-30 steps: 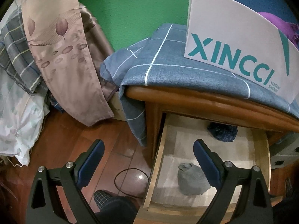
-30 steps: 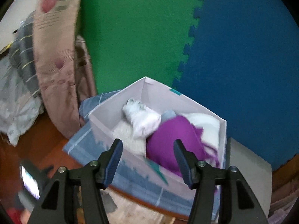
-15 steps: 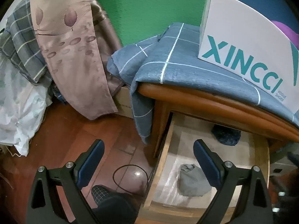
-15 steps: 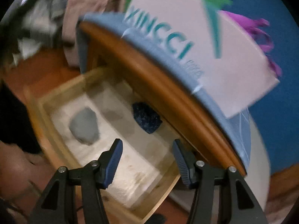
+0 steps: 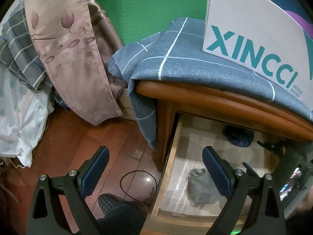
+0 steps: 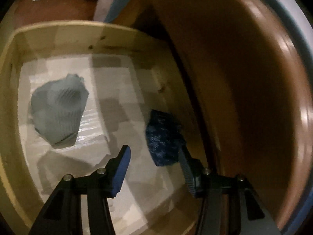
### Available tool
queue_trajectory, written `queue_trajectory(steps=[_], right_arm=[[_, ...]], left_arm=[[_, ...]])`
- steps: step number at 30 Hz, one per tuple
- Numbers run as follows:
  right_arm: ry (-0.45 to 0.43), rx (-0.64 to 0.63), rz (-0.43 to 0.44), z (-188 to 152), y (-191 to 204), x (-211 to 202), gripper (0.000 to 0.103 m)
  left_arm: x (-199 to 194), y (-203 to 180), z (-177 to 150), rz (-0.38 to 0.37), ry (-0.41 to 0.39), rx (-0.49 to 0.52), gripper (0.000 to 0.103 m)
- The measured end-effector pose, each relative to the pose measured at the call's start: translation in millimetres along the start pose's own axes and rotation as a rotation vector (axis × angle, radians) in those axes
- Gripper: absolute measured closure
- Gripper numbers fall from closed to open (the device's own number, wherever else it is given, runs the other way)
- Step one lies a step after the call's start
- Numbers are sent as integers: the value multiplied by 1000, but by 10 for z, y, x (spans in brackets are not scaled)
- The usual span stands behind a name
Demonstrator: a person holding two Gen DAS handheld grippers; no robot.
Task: Take underwear out of drawer
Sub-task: 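Lower the right tool into the drawer toward the dark navy sock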
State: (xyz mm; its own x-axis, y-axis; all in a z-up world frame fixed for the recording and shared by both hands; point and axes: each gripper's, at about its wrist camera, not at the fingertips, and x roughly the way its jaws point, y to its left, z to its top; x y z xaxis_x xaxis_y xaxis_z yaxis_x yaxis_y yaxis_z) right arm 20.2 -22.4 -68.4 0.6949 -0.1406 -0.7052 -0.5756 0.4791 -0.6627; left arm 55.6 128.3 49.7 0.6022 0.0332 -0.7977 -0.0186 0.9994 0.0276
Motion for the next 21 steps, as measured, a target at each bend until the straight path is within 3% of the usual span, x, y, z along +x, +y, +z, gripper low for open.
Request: queue_trajectory(steps=[3, 12, 21], right_arm=[[-16, -36, 14, -7, 104, 83, 52], [-56, -26, -77, 36, 171, 292, 57], [20, 66, -185, 30, 77, 769, 57]], left_arm=[[14, -19, -4, -3, 8, 6, 8], [23, -98, -14, -10, 9, 42, 8], [57, -113, -39, -14, 24, 52, 8]])
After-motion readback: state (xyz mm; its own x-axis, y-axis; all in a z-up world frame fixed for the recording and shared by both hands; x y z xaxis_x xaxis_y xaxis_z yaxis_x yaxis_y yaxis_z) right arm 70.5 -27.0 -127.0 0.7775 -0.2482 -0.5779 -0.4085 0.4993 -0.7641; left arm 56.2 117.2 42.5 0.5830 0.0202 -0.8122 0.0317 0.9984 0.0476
